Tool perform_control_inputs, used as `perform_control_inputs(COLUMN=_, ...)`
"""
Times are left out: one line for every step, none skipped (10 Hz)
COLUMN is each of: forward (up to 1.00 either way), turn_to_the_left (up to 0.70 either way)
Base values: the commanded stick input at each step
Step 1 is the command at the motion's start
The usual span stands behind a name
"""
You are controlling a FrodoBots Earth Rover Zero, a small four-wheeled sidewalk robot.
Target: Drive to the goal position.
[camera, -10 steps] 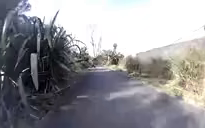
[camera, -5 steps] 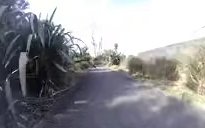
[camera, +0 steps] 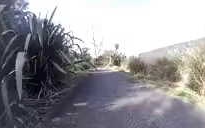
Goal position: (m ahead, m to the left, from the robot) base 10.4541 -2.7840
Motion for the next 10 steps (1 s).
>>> perform_control_inputs(forward=0.45, turn_to_the_left=-0.03)
perform_control_inputs(forward=0.45, turn_to_the_left=-0.14)
perform_control_inputs(forward=0.45, turn_to_the_left=-0.25)
perform_control_inputs(forward=0.45, turn_to_the_left=-0.27)
perform_control_inputs(forward=0.45, turn_to_the_left=-0.27)
perform_control_inputs(forward=0.45, turn_to_the_left=-0.27)
perform_control_inputs(forward=0.45, turn_to_the_left=-0.27)
perform_control_inputs(forward=0.45, turn_to_the_left=-0.27)
perform_control_inputs(forward=0.45, turn_to_the_left=-0.27)
perform_control_inputs(forward=0.45, turn_to_the_left=-0.27)
